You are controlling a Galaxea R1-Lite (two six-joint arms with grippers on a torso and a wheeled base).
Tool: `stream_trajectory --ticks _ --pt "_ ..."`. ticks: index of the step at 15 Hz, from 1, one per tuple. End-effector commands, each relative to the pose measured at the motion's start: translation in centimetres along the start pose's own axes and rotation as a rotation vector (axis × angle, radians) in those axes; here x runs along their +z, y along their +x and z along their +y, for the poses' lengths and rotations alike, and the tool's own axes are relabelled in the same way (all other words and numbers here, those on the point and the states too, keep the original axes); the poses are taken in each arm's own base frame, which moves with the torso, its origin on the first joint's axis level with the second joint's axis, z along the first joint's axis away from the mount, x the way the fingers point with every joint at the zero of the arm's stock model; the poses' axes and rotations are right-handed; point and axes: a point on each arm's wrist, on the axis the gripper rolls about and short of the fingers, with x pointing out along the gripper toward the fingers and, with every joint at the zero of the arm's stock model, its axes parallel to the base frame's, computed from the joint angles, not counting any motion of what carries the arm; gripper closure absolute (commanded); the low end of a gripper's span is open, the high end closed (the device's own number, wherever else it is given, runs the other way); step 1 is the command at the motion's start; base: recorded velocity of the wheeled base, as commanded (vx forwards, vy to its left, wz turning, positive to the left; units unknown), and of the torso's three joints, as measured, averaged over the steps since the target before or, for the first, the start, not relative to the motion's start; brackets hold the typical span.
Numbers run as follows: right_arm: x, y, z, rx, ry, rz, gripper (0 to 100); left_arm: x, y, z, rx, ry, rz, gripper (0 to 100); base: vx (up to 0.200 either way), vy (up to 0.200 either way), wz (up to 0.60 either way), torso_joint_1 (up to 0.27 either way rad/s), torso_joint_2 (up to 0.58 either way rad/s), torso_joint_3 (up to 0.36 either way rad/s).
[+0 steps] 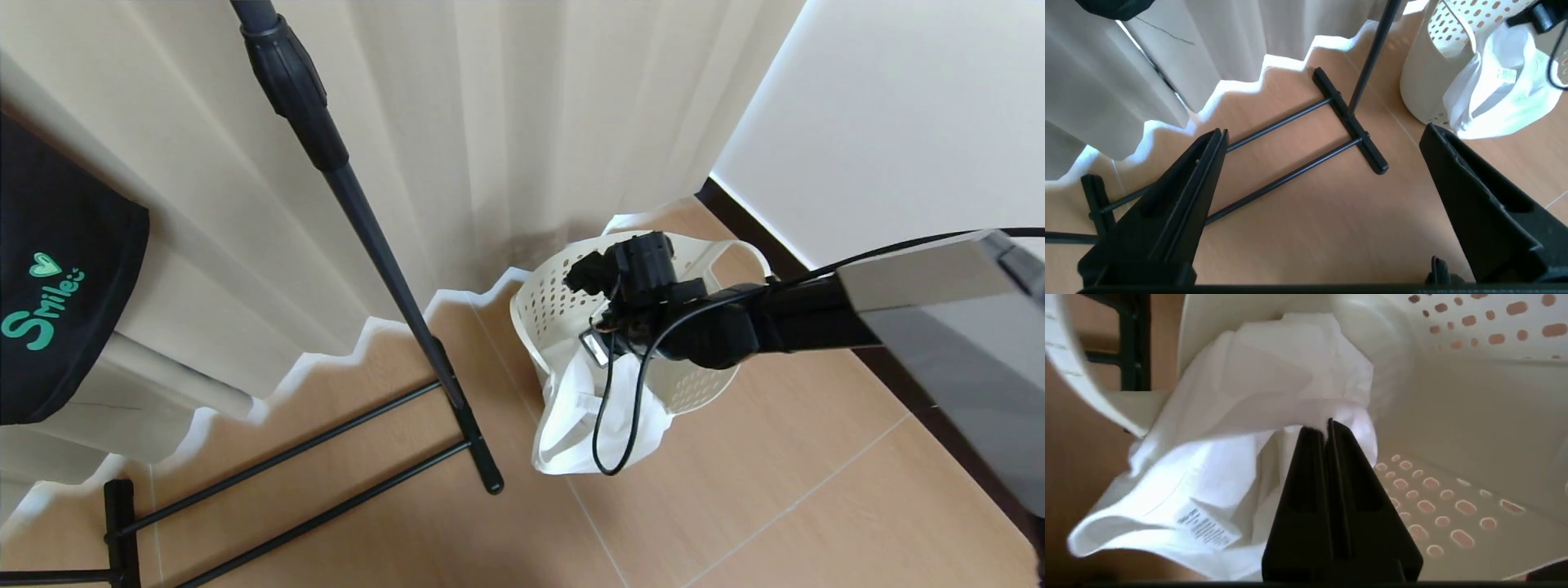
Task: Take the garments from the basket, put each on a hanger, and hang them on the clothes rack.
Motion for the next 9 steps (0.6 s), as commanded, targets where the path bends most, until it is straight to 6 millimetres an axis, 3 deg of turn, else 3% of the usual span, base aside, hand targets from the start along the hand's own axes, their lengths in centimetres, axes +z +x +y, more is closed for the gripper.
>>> stream_trajectory --ticks 1,4,5,6,7,9 --pt "-0.1 -14.0 -3.7 0.056 0.12 -0.287 100 0.0 0.0 0.0 0.0 0.0 0.0 0 0.0 0.0 0.0 0.0 0.0 0.0" --pt "-3.4 -24.4 -5.4 0.137 0.119 -0.557 100 0.0 0.0 0.0 0.001 0.0 0.0 0 0.0 0.0 0.0 0.0 0.0 0.0" --pt "-4.3 -26.0 -5.7 0.164 0.104 -0.598 100 0.0 0.0 0.0 0.0 0.0 0.0 0 0.0 0.0 0.0 0.0 0.0 0.0" --pt "-6.9 -30.3 -6.4 0.259 0.062 -0.721 100 0.0 0.0 0.0 0.001 0.0 0.0 0 0.0 0.0 0.0 0.0 0.0 0.0" --pt "-8.5 -32.8 -6.8 0.318 0.041 -0.796 100 0.0 0.0 0.0 0.001 0.0 0.0 0 0.0 0.0 0.0 0.0 0.0 0.0" --pt "-10.7 -35.0 -7.1 0.383 0.012 -0.87 100 0.0 0.0 0.0 0.0 0.0 0.0 0 0.0 0.0 0.0 0.0 0.0 0.0"
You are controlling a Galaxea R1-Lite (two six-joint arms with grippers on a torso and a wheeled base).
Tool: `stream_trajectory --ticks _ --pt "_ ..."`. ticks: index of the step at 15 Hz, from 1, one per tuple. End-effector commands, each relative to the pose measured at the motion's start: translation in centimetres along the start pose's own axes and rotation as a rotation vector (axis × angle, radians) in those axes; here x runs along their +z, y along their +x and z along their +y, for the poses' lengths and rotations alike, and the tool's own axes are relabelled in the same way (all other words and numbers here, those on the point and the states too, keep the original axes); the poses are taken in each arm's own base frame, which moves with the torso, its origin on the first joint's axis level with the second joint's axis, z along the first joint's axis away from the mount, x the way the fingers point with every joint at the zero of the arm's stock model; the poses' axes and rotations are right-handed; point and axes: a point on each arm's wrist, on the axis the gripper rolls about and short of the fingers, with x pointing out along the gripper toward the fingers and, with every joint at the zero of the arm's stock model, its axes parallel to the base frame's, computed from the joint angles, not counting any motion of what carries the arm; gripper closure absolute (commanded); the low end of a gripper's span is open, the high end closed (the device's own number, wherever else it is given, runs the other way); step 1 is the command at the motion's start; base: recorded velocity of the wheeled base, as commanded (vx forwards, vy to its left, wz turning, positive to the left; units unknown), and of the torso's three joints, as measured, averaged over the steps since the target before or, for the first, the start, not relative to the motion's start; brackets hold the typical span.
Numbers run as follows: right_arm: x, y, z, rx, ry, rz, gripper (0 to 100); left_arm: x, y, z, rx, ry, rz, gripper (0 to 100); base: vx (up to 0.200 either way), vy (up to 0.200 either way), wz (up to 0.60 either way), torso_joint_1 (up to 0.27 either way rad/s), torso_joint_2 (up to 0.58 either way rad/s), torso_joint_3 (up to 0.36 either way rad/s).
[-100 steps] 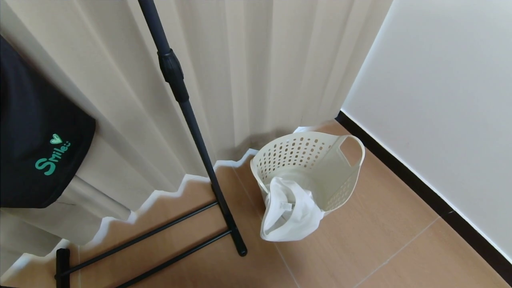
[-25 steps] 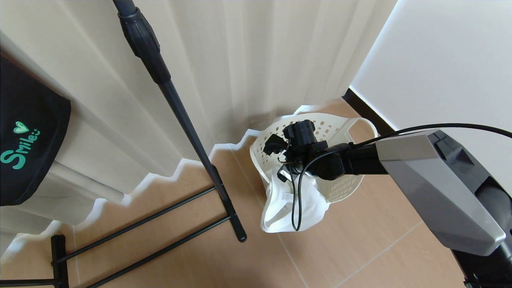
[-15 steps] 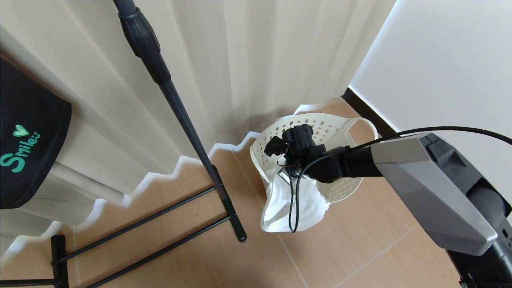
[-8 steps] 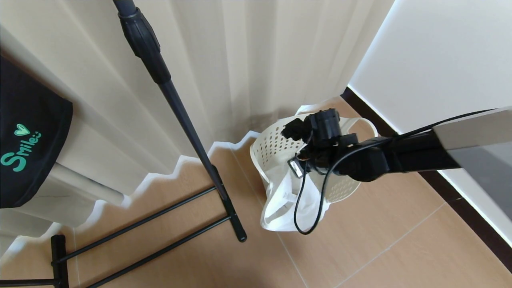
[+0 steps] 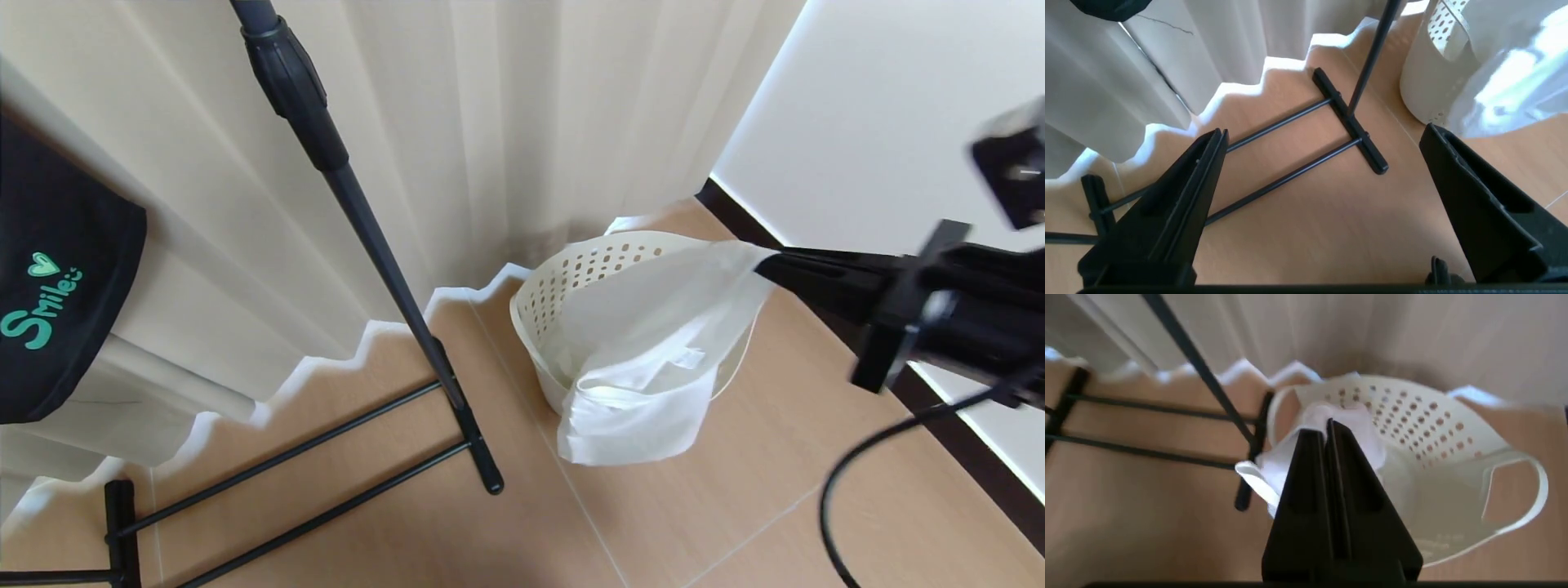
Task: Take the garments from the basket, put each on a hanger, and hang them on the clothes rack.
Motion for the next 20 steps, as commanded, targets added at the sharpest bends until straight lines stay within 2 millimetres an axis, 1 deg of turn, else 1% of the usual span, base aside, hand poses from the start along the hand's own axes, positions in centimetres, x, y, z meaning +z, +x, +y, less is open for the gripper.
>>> stream_trajectory --ticks 1,13,14,16,20 --pt "-0.2 -9.4 1.1 0.102 -0.047 -0.222 100 0.0 0.0 0.0 -0.001 0.001 0.0 0 0.0 0.0 0.0 0.0 0.0 0.0" --pt "-0.7 -9.2 0.8 0.073 -0.049 -0.193 100 0.0 0.0 0.0 -0.001 0.007 0.001 0 0.0 0.0 0.0 0.0 0.0 0.0" --pt "-1.0 -8.9 0.8 0.08 -0.042 -0.164 100 -0.1 0.0 0.0 0.008 0.012 0.002 0 0.0 0.0 0.0 -0.002 0.02 0.1" --pt "-1.3 -8.9 0.8 0.085 -0.039 -0.148 100 -0.1 0.0 0.0 -0.007 0.047 0.004 0 0.0 0.0 0.0 0.002 0.0 0.146" --pt "-0.9 -9.3 0.8 0.077 -0.066 -0.172 100 -0.1 0.0 0.0 -0.012 0.061 -0.001 0 0.0 0.0 0.0 -0.001 0.01 0.035"
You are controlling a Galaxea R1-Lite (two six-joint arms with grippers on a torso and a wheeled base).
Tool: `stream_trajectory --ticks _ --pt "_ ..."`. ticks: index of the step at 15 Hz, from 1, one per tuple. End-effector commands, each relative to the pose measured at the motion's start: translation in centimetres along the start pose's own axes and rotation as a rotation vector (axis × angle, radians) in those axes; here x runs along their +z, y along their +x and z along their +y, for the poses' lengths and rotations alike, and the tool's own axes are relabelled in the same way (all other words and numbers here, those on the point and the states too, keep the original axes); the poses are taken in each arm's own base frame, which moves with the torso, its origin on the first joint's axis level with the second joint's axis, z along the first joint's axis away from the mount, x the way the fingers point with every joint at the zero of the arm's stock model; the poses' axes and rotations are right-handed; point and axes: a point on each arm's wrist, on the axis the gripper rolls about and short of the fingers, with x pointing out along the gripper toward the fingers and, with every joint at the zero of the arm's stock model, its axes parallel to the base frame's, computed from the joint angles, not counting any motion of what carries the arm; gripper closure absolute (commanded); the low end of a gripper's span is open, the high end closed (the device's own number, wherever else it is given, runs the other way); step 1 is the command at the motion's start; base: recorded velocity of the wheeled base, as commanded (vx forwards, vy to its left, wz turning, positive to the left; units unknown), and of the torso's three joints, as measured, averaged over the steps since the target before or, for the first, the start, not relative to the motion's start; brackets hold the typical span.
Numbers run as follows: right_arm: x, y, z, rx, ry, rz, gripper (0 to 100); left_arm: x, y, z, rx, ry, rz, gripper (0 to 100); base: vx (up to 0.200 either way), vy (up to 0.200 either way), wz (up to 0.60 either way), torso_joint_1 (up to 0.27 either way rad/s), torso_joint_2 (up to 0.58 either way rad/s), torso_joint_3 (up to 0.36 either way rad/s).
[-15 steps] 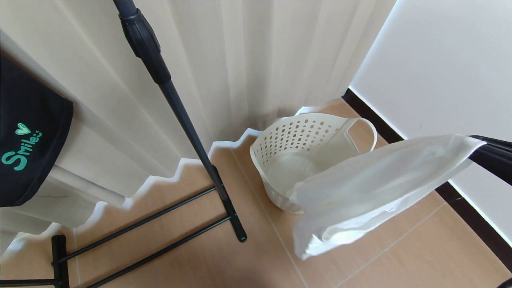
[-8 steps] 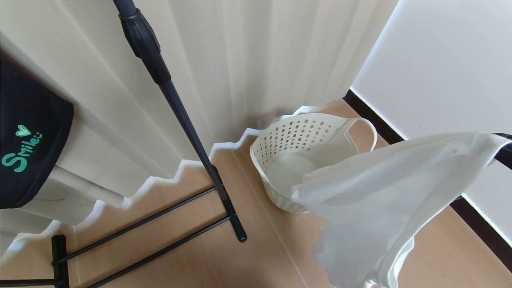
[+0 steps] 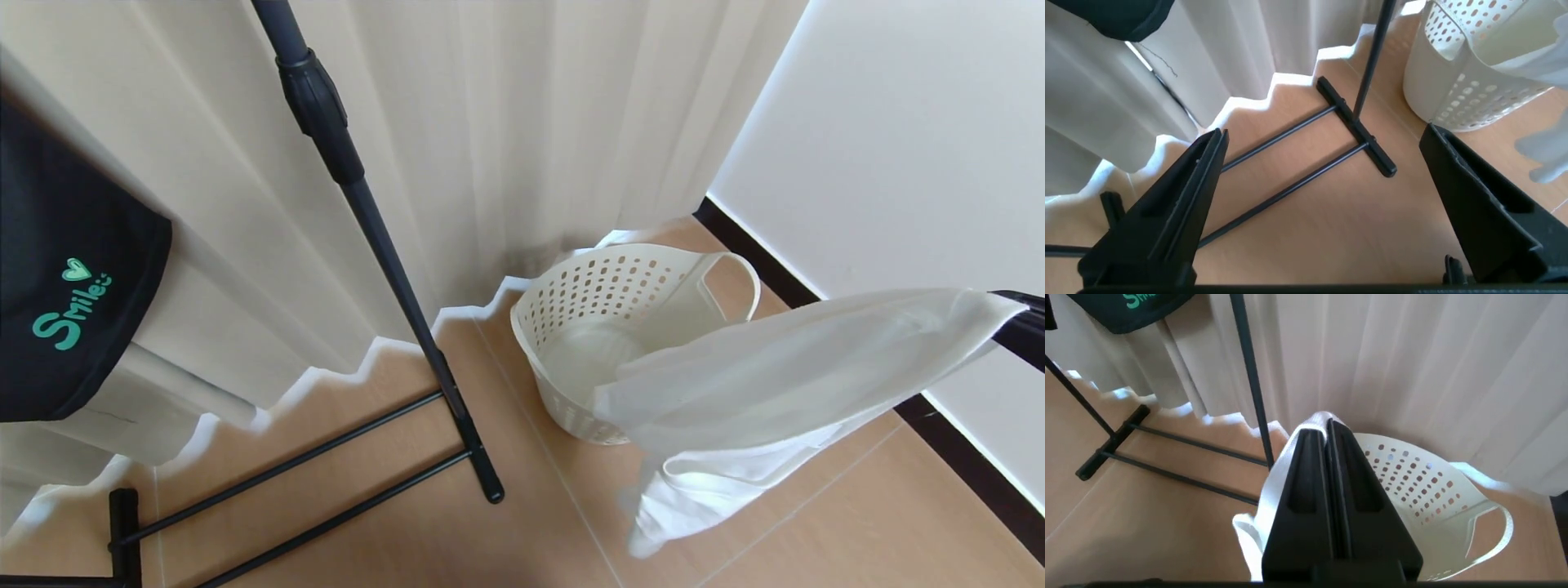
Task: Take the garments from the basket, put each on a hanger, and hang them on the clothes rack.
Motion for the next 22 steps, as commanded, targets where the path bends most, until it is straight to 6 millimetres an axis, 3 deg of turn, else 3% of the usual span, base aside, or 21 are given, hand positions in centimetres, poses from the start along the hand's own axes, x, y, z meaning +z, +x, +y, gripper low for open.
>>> stream_trajectory --ticks 1,5,8,13,20,22 --pt "0.1 -0.1 0.0 -0.001 -0.003 -0.007 100 0.0 0.0 0.0 -0.001 0.002 0.004 0 0.0 0.0 0.0 0.0 0.0 0.0" --pt "0.7 1.1 -0.1 0.042 -0.011 -0.017 100 0.0 0.0 0.0 -0.001 -0.011 0.001 0 0.0 0.0 0.0 0.002 0.0 0.108" --pt "-0.4 1.5 0.6 0.136 -0.009 0.001 100 0.0 0.0 0.0 -0.001 -0.013 -0.001 0 0.0 0.0 0.0 0.001 0.0 0.194" --pt "-1.0 2.8 0.4 0.141 0.0 0.036 100 0.0 0.0 0.0 -0.001 -0.023 -0.002 0 0.0 0.0 0.0 0.001 0.0 0.203" --pt "-1.2 2.7 0.3 0.135 -0.054 0.036 100 0.0 0.0 0.0 -0.001 -0.034 -0.001 0 0.0 0.0 0.0 0.004 0.0 0.203" --pt "-1.4 3.7 -0.2 0.115 -0.046 0.062 100 0.0 0.0 0.0 -0.001 -0.034 -0.002 0 0.0 0.0 0.0 0.002 0.01 0.2"
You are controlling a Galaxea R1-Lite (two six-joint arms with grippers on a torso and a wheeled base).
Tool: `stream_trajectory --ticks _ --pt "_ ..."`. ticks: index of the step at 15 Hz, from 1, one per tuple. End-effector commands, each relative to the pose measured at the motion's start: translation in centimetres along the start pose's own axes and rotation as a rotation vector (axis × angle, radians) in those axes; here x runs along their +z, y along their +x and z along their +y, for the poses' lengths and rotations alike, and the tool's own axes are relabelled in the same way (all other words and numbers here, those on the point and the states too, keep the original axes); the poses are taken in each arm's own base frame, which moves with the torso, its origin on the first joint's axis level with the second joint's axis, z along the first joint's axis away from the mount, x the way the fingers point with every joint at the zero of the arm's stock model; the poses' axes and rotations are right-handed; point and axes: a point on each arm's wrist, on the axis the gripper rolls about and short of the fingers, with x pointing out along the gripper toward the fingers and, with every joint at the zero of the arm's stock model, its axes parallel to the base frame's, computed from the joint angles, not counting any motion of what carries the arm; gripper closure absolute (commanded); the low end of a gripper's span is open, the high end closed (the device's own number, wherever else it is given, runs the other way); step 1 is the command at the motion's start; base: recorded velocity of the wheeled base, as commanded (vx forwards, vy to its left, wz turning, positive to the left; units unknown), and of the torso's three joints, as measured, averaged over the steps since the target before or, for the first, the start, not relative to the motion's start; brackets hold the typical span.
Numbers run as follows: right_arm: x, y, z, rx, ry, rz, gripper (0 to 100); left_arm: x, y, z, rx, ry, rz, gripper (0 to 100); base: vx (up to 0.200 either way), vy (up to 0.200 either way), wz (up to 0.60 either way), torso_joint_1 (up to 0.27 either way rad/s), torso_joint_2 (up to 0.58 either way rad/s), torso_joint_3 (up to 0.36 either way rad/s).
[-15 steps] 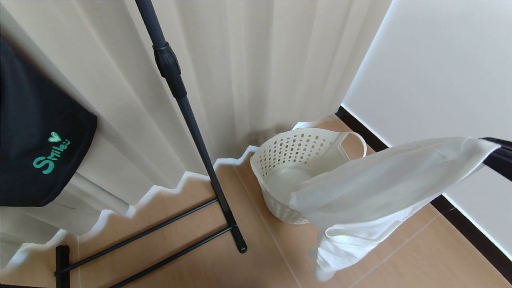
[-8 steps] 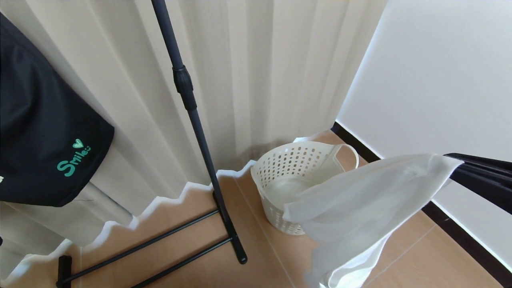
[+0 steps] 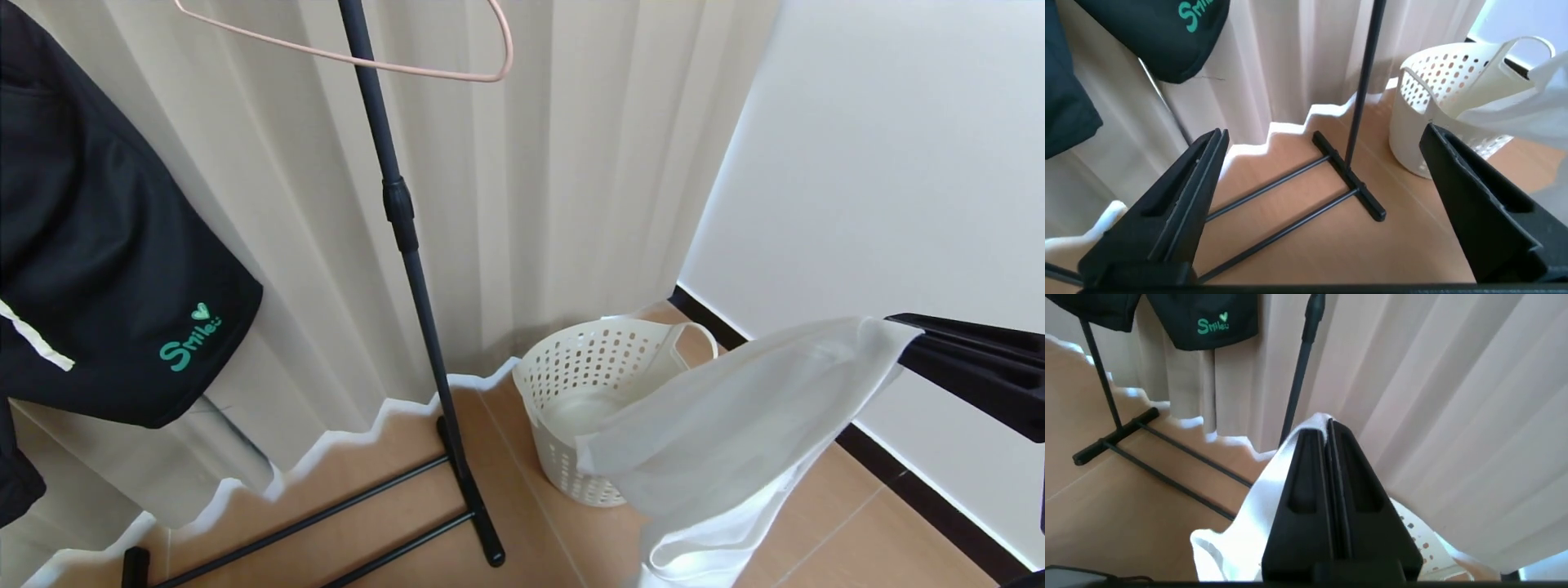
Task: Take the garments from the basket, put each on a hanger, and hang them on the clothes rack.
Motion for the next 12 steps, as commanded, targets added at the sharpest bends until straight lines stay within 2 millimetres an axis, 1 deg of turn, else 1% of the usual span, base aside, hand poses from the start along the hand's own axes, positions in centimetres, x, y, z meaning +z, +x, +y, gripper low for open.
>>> stream_trajectory --ticks 1,3,5,7,12 --pt "-0.33 0.69 -0.28 -0.003 0.008 0.024 100 0.0 0.0 0.0 0.0 0.0 -0.001 0 0.0 0.0 0.0 0.002 -0.07 0.144" --pt "-0.42 0.57 -0.21 -0.003 0.009 0.025 100 -0.01 0.0 0.0 0.0 0.0 0.001 0 0.0 0.0 0.0 0.012 -0.26 -0.058" --pt "-0.51 0.59 -0.21 -0.003 0.012 0.03 100 0.0 0.0 0.0 0.0 -0.001 -0.001 0 0.0 0.0 0.0 0.022 -0.4 -0.154" --pt "-0.68 0.77 -0.21 0.001 0.015 0.038 100 -0.01 0.0 0.0 0.0 -0.001 0.001 0 0.0 0.0 0.0 0.032 -0.44 -0.288" --pt "-0.45 0.79 -0.28 0.0 0.012 0.029 100 -0.01 0.0 0.0 0.0 -0.001 0.001 0 0.0 0.0 0.0 0.099 -0.46 -0.356"
